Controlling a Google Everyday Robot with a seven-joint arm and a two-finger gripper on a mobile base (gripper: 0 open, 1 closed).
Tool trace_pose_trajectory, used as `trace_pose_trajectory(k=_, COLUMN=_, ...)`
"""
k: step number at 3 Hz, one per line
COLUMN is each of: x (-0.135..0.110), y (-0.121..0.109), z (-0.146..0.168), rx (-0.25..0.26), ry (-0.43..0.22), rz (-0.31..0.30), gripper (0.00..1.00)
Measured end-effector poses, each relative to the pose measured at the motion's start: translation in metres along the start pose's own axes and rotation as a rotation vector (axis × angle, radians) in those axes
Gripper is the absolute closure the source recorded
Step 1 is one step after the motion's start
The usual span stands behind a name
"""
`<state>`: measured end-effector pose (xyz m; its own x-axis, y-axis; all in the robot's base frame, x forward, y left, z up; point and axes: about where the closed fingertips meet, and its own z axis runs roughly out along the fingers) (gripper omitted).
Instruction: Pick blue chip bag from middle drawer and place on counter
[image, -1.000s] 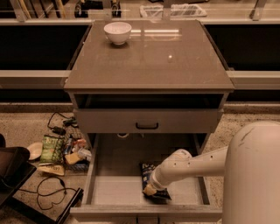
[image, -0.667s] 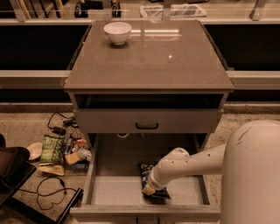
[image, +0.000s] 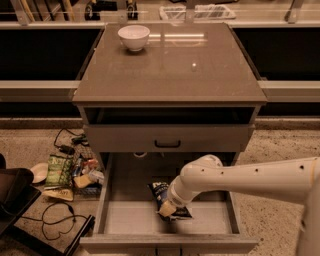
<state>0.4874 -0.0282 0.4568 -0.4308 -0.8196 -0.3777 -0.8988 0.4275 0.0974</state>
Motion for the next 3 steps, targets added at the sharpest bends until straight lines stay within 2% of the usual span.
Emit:
trace_pose_trajectory(k=1, x=-0.018, y=0.003, z=-0.069, rx=-0.031, ry=-0.062, rz=-0.015, gripper=1.00)
trace_pose_trajectory(k=2, x=-0.025, y=0.002, z=-0.136, rx=-0.031, ry=-0.122, rz=-0.040, gripper=1.00)
trace_pose_trajectory(k=3, x=-0.038, y=-0.003, z=-0.206, rx=0.000, ry=-0.185, rz=-0.040, gripper=1.00)
